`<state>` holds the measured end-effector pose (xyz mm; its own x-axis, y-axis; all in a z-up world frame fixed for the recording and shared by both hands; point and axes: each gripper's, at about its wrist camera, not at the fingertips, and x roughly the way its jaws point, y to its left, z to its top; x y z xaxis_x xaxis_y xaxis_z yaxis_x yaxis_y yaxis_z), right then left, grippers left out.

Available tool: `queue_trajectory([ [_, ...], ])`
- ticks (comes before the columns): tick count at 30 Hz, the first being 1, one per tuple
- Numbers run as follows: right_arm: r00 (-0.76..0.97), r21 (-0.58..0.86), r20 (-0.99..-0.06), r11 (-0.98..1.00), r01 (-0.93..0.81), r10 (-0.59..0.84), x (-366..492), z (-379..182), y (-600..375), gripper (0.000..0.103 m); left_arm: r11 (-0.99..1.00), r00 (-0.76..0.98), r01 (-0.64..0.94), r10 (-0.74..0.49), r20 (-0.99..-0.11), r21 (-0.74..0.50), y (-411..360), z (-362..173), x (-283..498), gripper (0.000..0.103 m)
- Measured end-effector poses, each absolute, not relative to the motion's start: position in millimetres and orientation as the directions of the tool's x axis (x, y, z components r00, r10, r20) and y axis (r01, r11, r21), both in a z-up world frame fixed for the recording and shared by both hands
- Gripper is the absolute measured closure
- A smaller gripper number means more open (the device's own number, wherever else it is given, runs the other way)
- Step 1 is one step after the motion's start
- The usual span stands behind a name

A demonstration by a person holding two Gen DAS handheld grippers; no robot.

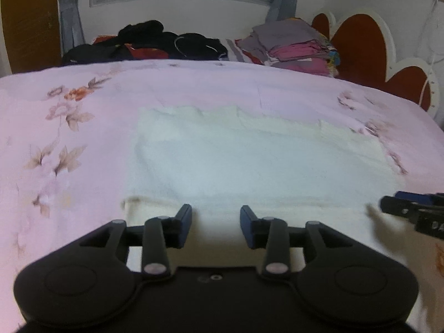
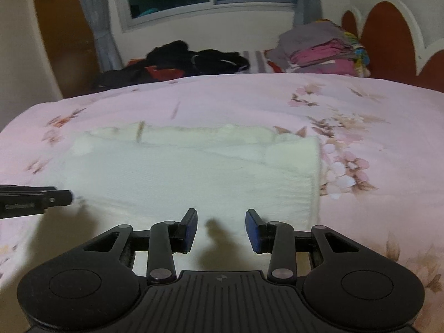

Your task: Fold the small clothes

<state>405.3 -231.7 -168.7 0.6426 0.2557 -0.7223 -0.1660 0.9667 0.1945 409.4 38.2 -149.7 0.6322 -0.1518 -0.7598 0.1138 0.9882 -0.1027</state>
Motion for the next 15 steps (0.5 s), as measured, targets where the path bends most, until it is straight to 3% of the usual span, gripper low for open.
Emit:
queue_trajectory([
  [11, 0.570, 0.223, -0.766, 0.954, -0.201, 0.299, 334, -180, -193, 0.065, 0.974, 0.600, 0.198, -0.211, -0.772, -0.112, 40, -159, 334, 0.063],
  [15, 0.570, 0.137, -0.785, 0.965, -0.222, 0.242, 306, -189, -179, 0.065, 0.975, 0.600, 0.213, -0.183, -0.779, -0.065, 52, -168, 309, 0.063],
])
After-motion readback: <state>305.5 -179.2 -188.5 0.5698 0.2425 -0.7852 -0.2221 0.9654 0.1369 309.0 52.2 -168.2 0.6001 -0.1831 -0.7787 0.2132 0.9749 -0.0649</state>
